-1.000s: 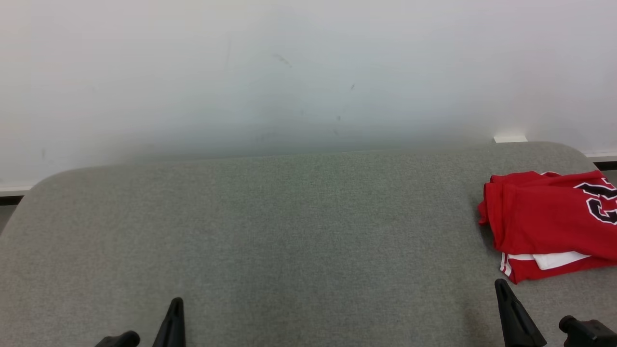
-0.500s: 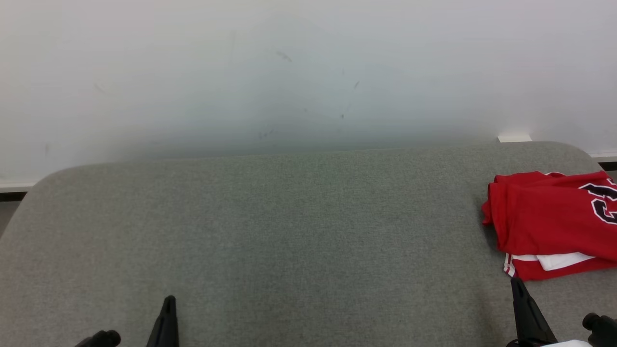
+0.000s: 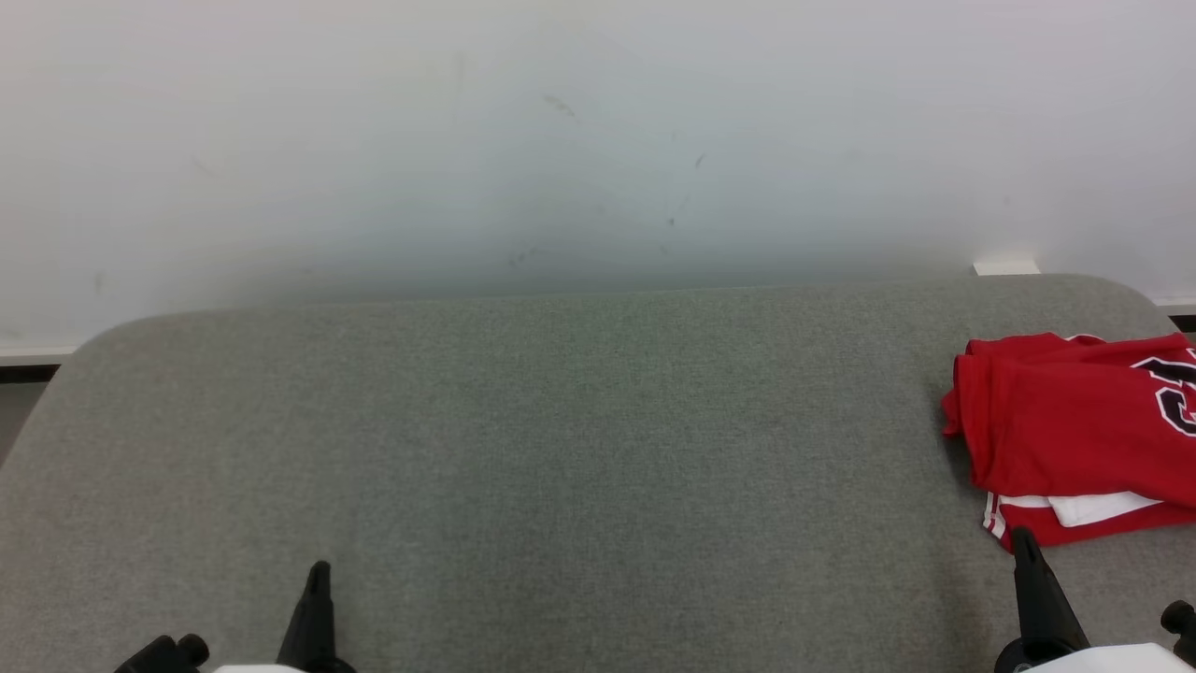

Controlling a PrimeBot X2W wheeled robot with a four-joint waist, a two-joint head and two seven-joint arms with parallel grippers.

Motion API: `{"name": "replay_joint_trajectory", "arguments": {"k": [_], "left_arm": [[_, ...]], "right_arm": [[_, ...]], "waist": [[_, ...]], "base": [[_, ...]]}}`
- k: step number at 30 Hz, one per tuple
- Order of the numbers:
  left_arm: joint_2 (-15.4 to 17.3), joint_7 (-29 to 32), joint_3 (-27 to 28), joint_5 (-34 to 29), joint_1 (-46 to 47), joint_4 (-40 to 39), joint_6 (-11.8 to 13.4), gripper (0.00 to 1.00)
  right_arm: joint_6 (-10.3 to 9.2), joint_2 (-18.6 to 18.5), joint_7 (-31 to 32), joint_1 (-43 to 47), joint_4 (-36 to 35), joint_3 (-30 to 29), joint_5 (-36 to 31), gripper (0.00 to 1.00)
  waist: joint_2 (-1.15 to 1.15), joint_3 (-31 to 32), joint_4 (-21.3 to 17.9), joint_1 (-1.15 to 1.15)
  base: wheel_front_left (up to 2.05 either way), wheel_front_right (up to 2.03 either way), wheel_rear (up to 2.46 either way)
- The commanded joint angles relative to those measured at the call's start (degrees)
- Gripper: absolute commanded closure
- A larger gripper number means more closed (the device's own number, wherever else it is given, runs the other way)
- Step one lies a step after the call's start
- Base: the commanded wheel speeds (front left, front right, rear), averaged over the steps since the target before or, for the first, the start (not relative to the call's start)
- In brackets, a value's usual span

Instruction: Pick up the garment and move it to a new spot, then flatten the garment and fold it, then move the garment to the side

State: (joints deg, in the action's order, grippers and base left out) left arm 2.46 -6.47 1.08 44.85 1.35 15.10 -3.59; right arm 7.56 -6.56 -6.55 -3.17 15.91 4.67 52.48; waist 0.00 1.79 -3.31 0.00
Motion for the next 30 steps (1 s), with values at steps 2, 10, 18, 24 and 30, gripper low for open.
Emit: {"name": "replay_joint_trajectory", "arguments": {"k": [2, 10, 18, 24, 30], "left_arm": [[0.3, 0.8, 0.5, 3.0, 1.7, -0.8, -0.5, 1.00], [0.3, 2.4, 1.2, 8.8, 2.2, -1.0, -0.9, 1.00], [0.4, 3.8, 1.8, 14.0, 2.7, -1.0, -1.2, 1.00], [0.4, 4.8, 2.2, 17.6, 3.0, -1.1, -1.5, 1.00], [0.4, 5.6, 2.6, 20.6, 3.2, -1.1, -1.6, 1.00]], "right_arm": [[-0.04, 0.1, 0.6, -1.6, -0.9, -1.0, 2.5, 1.00], [-0.05, 0.4, 2.1, -1.9, -1.0, -2.2, 7.4, 1.00], [-0.06, 0.8, 3.6, -2.2, -1.1, -3.4, 11.9, 1.00], [-0.06, 1.1, 4.6, -2.4, -1.2, -4.2, 15.1, 1.00], [-0.07, 1.3, 5.4, -2.5, -1.2, -4.8, 17.6, 1.00]], "waist": [[0.00, -0.1, 0.1, 0.00], [0.00, -0.2, 0.4, 0.00], [0.00, -0.4, 0.7, 0.00], [0.00, -0.5, 0.9, 0.00], [0.00, -0.6, 1.1, 0.00]], "base": [[0.00, 0.00, 0.00], [0.00, 0.00, 0.00], [0.00, 0.00, 0.00], [0.00, 0.00, 0.00], [0.00, 0.00, 0.00]]}}
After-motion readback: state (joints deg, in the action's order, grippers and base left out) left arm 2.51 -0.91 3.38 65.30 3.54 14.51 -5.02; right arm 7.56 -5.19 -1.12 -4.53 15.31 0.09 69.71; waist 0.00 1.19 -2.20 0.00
